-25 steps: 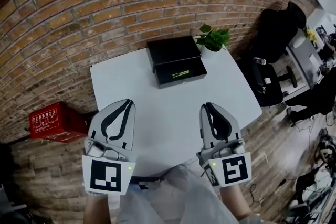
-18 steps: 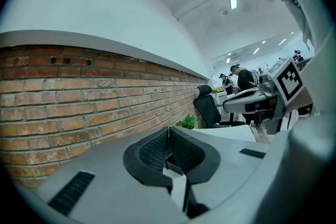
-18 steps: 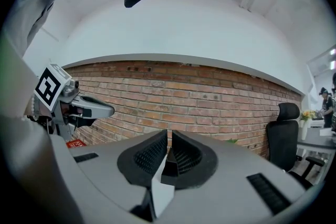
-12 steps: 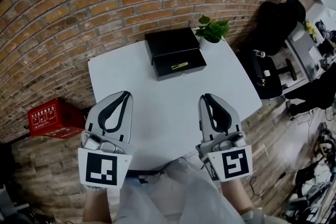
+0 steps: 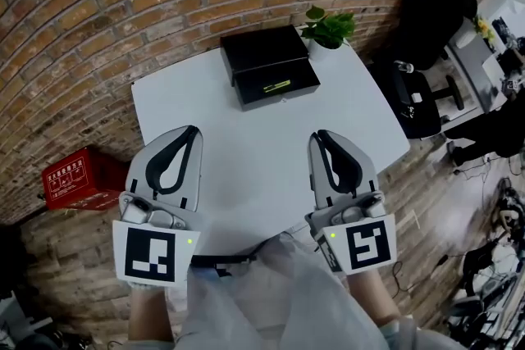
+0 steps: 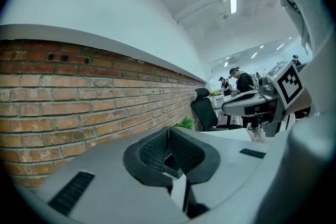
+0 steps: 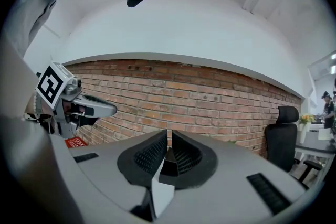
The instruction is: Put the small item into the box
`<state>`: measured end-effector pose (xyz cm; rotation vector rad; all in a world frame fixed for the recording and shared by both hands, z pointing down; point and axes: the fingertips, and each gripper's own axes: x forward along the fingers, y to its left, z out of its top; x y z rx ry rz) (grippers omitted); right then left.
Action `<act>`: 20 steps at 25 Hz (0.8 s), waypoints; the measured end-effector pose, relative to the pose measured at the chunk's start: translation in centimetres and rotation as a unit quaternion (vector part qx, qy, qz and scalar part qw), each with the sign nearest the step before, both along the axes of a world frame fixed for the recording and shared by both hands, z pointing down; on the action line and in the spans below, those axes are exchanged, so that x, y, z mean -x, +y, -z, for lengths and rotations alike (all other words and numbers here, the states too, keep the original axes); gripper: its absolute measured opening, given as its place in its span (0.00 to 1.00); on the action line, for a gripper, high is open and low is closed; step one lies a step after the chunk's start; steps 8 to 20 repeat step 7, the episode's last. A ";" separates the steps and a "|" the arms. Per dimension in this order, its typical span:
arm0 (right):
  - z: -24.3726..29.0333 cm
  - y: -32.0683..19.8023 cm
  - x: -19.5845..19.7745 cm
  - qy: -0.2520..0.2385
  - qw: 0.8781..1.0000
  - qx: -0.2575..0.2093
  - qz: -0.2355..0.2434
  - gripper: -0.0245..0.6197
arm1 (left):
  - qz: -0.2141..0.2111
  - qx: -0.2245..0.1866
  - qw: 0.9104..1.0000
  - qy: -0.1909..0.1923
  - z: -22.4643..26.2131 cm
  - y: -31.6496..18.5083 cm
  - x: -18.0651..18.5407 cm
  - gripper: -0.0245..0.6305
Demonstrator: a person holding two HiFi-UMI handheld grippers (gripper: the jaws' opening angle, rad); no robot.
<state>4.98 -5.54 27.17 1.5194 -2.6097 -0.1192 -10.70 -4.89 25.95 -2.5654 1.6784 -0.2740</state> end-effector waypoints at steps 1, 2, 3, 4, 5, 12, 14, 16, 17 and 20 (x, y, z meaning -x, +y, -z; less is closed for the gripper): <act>0.0 0.0 -0.1 0.000 1.000 0.000 0.000 0.13 | -0.001 0.001 1.000 0.000 0.0 0.0 -0.1 0.07; -0.1 0.0 -0.2 0.000 1.000 0.000 -0.001 0.13 | -0.001 0.001 1.000 0.000 -0.1 0.1 -0.2 0.07; -0.1 0.0 -0.3 0.000 1.000 0.000 -0.001 0.13 | -0.001 0.001 1.000 0.001 -0.1 0.1 -0.3 0.07; -0.1 0.0 -0.5 0.001 1.000 0.000 -0.001 0.13 | -0.001 0.001 1.000 0.003 0.0 0.1 -0.5 0.07; -0.1 0.0 -0.6 0.001 1.000 0.000 -0.001 0.13 | -0.002 0.001 1.000 0.006 0.0 0.1 -0.6 0.07; -0.2 0.1 -0.9 0.001 1.000 0.001 -0.002 0.13 | -0.003 0.001 1.000 0.009 0.0 0.0 -0.9 0.07; -0.2 0.1 -0.9 0.001 1.000 0.001 -0.002 0.13 | -0.003 0.001 1.000 0.009 0.0 0.0 -0.9 0.07; -0.2 0.1 -0.9 0.001 1.000 0.001 -0.002 0.13 | -0.003 0.001 1.000 0.009 0.0 0.0 -0.9 0.07; -0.2 0.1 -0.9 0.001 1.000 0.001 -0.002 0.13 | -0.003 0.001 1.000 0.009 0.0 0.0 -0.9 0.07; -0.2 0.1 -0.9 0.001 1.000 0.001 -0.002 0.13 | -0.003 0.001 1.000 0.009 0.0 0.0 -0.9 0.07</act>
